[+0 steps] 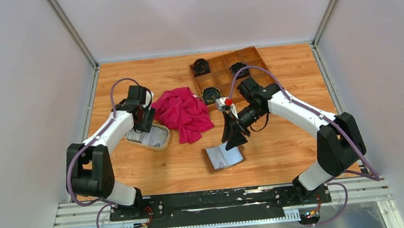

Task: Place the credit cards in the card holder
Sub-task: Pick up the credit card from the storage box.

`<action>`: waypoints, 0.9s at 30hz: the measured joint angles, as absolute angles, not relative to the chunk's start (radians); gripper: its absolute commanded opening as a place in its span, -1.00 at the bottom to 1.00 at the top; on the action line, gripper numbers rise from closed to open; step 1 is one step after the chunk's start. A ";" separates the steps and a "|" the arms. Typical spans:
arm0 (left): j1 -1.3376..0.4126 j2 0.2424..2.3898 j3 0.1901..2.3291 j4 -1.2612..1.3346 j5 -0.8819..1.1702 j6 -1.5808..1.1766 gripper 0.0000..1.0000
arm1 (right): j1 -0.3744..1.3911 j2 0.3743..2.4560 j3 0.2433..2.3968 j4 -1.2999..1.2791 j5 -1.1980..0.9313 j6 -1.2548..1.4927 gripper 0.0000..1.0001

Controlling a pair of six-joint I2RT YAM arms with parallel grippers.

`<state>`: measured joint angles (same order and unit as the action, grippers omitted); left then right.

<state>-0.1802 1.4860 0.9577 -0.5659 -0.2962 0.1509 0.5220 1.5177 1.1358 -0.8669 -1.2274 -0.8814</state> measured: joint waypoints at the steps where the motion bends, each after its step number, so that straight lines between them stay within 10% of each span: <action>1: -0.180 1.486 0.957 -0.561 -0.297 0.155 0.39 | 0.522 1.518 1.136 -0.868 -1.227 -0.883 -0.06; 16: -0.188 1.467 0.944 -0.537 -0.334 0.179 0.28 | 0.522 1.518 1.136 -0.888 -1.229 -0.892 -0.06; 27: -0.189 1.414 0.936 -0.532 -0.318 0.174 -0.24 | 0.522 1.518 1.136 -0.891 -1.229 -0.899 -0.06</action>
<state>-0.1894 1.4143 0.9360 -0.5320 -0.3176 0.1738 0.5220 1.5177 1.1362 -0.8913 -1.2285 -0.8986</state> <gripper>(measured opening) 0.451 0.470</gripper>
